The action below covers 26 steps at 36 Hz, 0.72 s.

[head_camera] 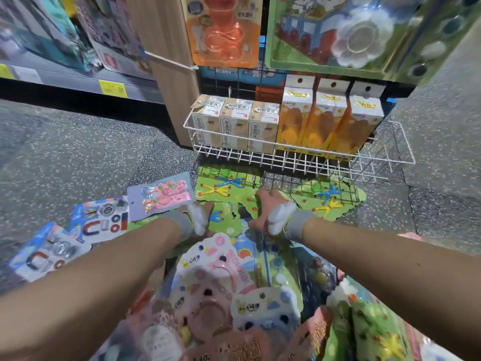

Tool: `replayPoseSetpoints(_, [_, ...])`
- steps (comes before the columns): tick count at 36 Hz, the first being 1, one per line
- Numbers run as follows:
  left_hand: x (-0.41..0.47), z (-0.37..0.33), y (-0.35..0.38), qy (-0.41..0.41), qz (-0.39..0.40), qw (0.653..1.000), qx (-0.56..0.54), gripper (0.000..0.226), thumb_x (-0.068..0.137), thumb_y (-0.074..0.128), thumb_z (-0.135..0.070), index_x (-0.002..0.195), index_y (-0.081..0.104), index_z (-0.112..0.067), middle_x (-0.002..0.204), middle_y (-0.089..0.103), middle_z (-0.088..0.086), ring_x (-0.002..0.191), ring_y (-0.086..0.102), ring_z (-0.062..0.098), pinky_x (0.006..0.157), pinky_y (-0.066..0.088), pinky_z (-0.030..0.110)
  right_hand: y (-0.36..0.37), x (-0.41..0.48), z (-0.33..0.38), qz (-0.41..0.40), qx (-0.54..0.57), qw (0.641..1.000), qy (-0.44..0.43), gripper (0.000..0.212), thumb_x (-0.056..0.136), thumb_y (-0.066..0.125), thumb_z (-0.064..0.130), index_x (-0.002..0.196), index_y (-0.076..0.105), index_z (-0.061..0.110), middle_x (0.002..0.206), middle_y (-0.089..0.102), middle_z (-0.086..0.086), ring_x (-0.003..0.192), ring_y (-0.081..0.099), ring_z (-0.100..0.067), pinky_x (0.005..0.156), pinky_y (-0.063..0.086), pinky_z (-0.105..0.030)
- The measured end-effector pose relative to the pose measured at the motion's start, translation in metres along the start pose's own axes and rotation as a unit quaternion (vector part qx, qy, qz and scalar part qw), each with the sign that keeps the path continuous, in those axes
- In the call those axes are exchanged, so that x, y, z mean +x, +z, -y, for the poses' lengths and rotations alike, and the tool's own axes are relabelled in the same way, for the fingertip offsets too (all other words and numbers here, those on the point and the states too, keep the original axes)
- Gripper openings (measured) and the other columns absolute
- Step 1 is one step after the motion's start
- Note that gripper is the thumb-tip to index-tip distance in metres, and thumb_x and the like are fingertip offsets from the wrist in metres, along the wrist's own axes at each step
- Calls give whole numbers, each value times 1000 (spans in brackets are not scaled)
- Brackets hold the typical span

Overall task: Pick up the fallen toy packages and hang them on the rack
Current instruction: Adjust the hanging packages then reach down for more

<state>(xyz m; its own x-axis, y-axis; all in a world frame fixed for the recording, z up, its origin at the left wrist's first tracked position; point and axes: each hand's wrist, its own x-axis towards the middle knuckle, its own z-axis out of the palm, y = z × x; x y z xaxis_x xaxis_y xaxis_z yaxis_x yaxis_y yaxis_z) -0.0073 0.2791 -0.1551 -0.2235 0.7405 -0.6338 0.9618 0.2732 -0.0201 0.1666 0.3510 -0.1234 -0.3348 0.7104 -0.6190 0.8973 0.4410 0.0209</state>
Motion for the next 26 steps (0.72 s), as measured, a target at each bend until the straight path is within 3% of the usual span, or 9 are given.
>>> replayPoseSetpoints(2, [-1, 4, -2, 29, -21, 999, -7, 76, 77, 73, -44, 141, 42, -17, 127, 60, 9, 110, 60, 26, 80, 44, 31, 0, -2, 1, 2, -7, 1000, -4, 83, 87, 62, 45, 151, 14, 24, 158, 15, -5, 143, 28, -27, 101, 45, -42])
replayPoseSetpoints(5, [-1, 5, -1, 29, -34, 999, 10, 56, 86, 71, -30, 134, 48, -13, 120, 63, 8, 107, 62, 26, 85, 48, 31, 0, -7, 3, -1, 28, 1000, -9, 80, 85, 59, 54, 149, 22, 24, 155, 22, -6, 137, 37, -30, 100, 45, -42])
replayPoseSetpoints(11, [-7, -5, -10, 24, 12, 998, 50, 68, 88, 69, -42, 141, 37, -12, 132, 58, 4, 114, 60, 22, 79, 46, 27, -9, -27, 13, -23, 52, 998, -39, 70, 86, 53, 59, 144, 33, 26, 143, 38, -7, 122, 49, -31, 91, 46, -36])
replayPoseSetpoints(16, [-11, 1, -14, 55, 35, 998, 11, 53, 97, 51, -48, 135, 43, -11, 134, 55, 2, 119, 56, 24, 87, 44, 30, -12, -36, 25, -12, 9, 997, -80, 59, 91, 56, 37, 142, 35, 19, 137, 44, -3, 108, 53, -17, 89, 48, -30])
replayPoseSetpoints(19, [-11, 8, -15, 42, 41, 998, 18, 60, 97, 55, -34, 149, 30, -18, 146, 49, 4, 129, 50, 26, 102, 44, 35, -9, -35, 30, 2, 11, 996, -85, 59, 88, 60, 41, 139, 38, 19, 133, 48, -1, 108, 54, -15, 86, 46, -28])
replayPoseSetpoints(21, [-16, 13, -15, 38, 50, 998, 16, 69, 96, 57, -24, 154, 21, -19, 153, 40, 5, 137, 42, 26, 103, 41, 31, -7, -38, 33, -5, 27, 996, -85, 61, 82, 62, 49, 132, 44, 20, 123, 52, -2, 93, 56, -18, 76, 49, -29])
replayPoseSetpoints(23, [-23, 19, -9, 43, 22, 999, -1, 64, 93, 63, -31, 148, 35, -16, 144, 49, 6, 130, 49, 26, 99, 43, 31, -6, -40, 34, -18, 47, 994, -96, 58, 78, 65, 46, 126, 50, 16, 115, 57, -1, 78, 56, -14, 56, 37, -21])
replayPoseSetpoints(26, [-25, 25, -1, 41, 2, 999, -18, 48, 89, 66, -40, 129, 58, -15, 125, 64, 6, 112, 62, 24, 95, 50, 34, -5, -42, 35, -14, 70, 992, -106, 52, 80, 67, 41, 123, 54, 14, 112, 61, 3, 75, 56, -5, 50, 21, -18])
